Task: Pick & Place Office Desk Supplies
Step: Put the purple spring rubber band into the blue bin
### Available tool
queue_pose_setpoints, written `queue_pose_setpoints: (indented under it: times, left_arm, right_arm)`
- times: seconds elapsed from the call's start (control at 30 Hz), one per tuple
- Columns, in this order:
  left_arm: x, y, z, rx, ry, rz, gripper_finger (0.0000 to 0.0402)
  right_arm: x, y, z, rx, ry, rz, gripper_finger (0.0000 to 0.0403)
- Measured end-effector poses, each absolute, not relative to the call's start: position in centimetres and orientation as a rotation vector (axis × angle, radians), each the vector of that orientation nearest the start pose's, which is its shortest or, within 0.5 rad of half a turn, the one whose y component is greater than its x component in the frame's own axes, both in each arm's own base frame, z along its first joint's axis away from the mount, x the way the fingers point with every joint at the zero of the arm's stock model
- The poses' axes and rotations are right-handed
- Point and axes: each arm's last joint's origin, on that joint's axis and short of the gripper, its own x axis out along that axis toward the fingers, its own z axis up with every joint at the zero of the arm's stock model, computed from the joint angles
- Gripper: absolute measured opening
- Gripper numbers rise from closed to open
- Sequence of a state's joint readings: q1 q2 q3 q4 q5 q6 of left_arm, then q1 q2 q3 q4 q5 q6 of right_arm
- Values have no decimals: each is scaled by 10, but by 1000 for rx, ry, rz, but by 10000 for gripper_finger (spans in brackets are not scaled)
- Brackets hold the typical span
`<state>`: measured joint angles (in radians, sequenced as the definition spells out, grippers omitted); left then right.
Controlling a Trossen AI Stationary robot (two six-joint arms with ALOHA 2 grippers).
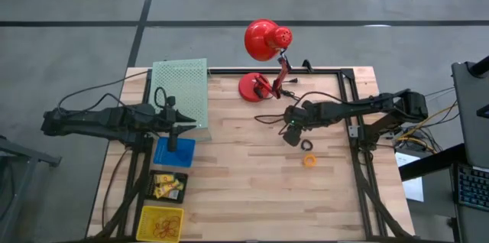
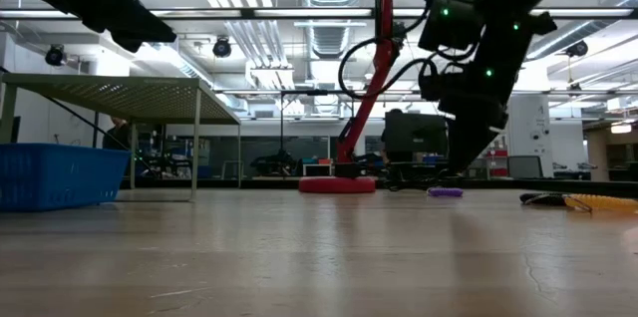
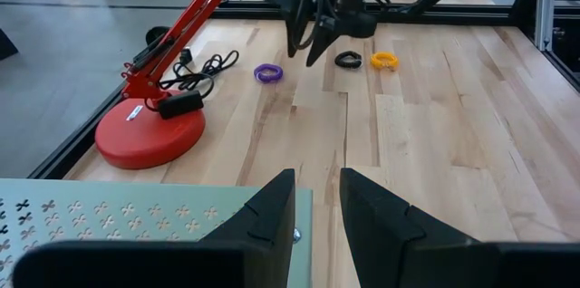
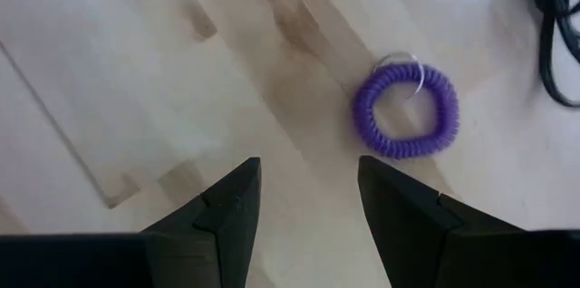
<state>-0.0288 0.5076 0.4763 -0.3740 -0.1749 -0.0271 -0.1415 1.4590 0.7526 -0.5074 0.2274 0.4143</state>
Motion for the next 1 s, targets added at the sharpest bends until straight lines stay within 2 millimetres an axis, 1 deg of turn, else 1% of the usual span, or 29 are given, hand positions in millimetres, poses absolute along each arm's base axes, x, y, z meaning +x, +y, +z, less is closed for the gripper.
queue_pose_setpoints:
  times: [0.17, 0.33, 0.53, 0.77, 1.0]
  left_arm:
    - [125, 2, 246, 15, 402, 150, 97]
    - [125, 1, 246, 14, 403, 150, 97]
    - [125, 1, 246, 15, 403, 150, 97]
    - [125, 1, 246, 15, 404, 150, 97]
    - [124, 1, 246, 15, 406, 150, 96]
  right_arm:
    - [246, -52, 154, 234, 1052, -571, 185]
    - [240, -59, 144, 191, 1027, -562, 185]
    - [228, -62, 129, 92, 1048, -587, 185]
    - [223, -63, 119, -16, 979, -567, 185]
    - [218, -66, 114, -6, 938, -595, 185]
